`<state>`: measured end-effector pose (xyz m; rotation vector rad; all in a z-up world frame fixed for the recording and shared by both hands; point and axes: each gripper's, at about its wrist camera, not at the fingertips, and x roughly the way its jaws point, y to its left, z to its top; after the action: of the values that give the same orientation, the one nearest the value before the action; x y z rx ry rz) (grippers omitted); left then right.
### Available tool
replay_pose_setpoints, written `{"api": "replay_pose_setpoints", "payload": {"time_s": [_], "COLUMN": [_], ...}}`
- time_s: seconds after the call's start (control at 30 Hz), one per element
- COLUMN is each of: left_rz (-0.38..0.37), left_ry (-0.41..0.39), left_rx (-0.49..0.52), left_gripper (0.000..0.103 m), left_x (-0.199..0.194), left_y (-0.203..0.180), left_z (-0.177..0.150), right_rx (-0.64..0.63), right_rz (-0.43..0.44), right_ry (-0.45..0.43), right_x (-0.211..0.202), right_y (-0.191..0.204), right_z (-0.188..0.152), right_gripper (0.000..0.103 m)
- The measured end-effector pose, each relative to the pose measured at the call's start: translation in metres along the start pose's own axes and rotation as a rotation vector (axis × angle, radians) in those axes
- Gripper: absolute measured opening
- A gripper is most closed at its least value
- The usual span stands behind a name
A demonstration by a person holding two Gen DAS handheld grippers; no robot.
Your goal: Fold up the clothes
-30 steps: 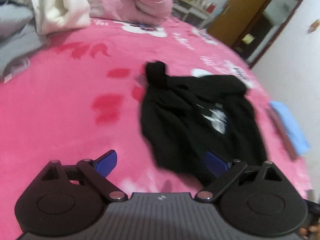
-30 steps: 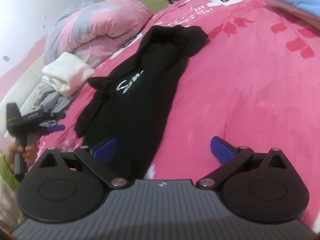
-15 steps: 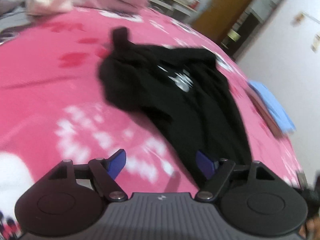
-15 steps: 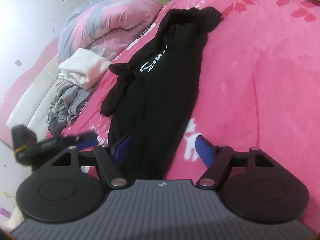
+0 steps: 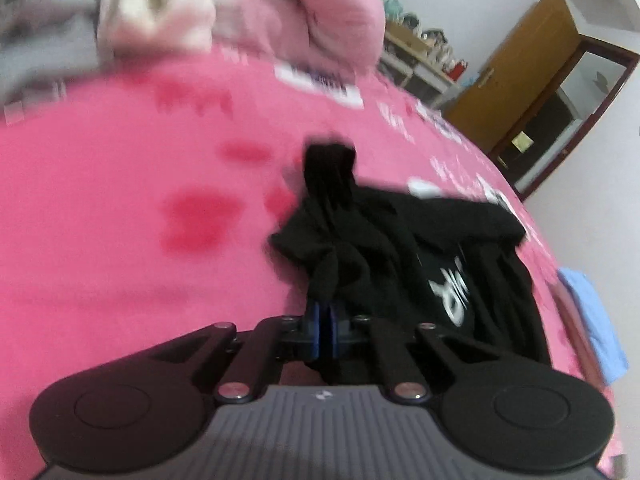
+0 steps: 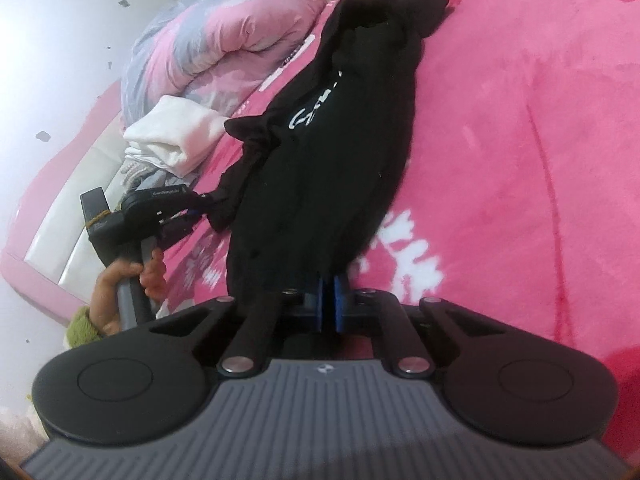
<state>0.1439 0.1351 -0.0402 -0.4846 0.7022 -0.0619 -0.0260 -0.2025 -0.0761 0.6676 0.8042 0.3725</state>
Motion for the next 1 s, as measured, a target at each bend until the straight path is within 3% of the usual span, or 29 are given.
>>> {"api": "replay_pose_setpoints", "payload": {"time_s": [0.3, 0.33, 0.43, 0.53, 0.57, 0.7, 0.83, 1.0], "left_rz": [0.162, 0.181, 0.222, 0.197, 0.19, 0.193, 0.095, -0.216], "left_ry": [-0.086, -0.094, -0.088, -0.001, 0.001, -0.057, -0.027, 0.238], "left_rx": [-0.003, -0.004, -0.022, -0.089, -0.105, -0.129, -0.068, 0.002], "left_gripper": [0.007, 0.013, 0.055, 0.063, 0.071, 0.078, 0.08, 0.083], "left_x": [0.037, 0.042, 0.057, 0.066, 0.061, 0.011, -0.04, -0.064], "left_y": [0.027, 0.03, 0.039, 0.051, 0.054, 0.056, 0.035, -0.022], "left_z": [0.074, 0.082, 0.1, 0.086, 0.081, 0.057, 0.024, -0.044], "right_rx": [0.068, 0.071, 0.077, 0.098, 0.107, 0.158, 0.211, 0.26], "right_rz": [0.008, 0.008, 0.003, 0.011, 0.016, 0.038, 0.06, 0.076], "right_ry": [0.008, 0.007, 0.004, 0.005, 0.005, 0.009, -0.007, -0.063], "right_x": [-0.002, -0.001, 0.0, -0.003, -0.003, -0.002, -0.005, -0.016], "right_y": [-0.015, -0.015, -0.015, -0.018, -0.019, -0.024, -0.028, -0.037], "right_z": [-0.001, -0.001, -0.003, -0.003, -0.003, -0.002, -0.004, -0.007], "right_gripper": [0.003, 0.003, 0.004, 0.006, 0.006, 0.006, 0.012, 0.015]}}
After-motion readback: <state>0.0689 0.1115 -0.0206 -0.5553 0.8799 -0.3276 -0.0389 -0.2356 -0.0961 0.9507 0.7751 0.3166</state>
